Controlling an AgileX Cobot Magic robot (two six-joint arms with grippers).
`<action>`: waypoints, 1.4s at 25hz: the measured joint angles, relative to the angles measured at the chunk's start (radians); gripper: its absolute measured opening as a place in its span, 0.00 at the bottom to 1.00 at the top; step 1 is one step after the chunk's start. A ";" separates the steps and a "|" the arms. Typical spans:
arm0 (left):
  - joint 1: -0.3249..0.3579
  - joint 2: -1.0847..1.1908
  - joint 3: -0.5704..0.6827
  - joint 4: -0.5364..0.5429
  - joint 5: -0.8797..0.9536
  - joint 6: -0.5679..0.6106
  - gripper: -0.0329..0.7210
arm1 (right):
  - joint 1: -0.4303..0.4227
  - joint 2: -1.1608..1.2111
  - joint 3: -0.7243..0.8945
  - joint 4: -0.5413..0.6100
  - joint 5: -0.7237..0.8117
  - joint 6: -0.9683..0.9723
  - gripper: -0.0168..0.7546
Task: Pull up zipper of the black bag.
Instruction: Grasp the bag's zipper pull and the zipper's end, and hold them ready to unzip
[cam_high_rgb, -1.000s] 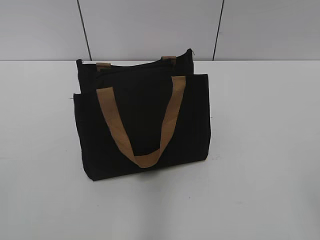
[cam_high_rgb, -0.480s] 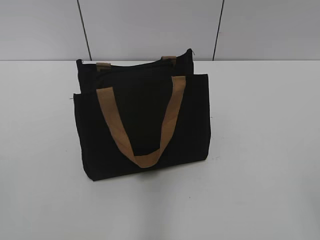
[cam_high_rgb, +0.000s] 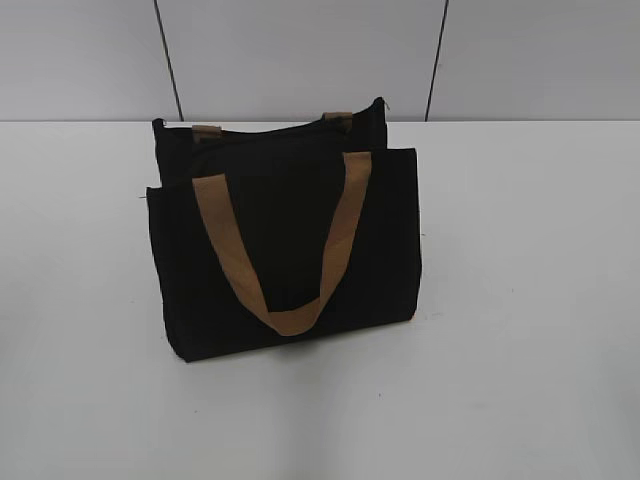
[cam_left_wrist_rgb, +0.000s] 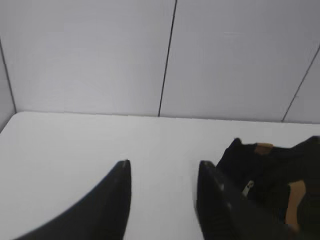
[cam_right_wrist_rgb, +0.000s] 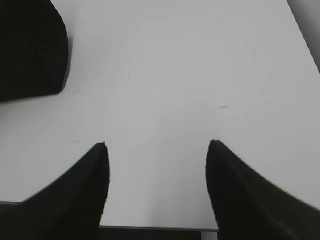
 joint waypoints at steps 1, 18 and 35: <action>-0.011 0.027 0.002 -0.002 -0.038 0.005 0.48 | 0.000 0.000 0.000 0.000 0.000 0.000 0.64; -0.140 0.261 0.430 0.002 -0.873 0.009 0.51 | 0.000 0.000 0.000 0.000 0.000 0.000 0.64; -0.140 0.698 0.433 0.000 -1.111 0.008 0.51 | 0.000 0.000 0.000 0.000 0.000 0.000 0.64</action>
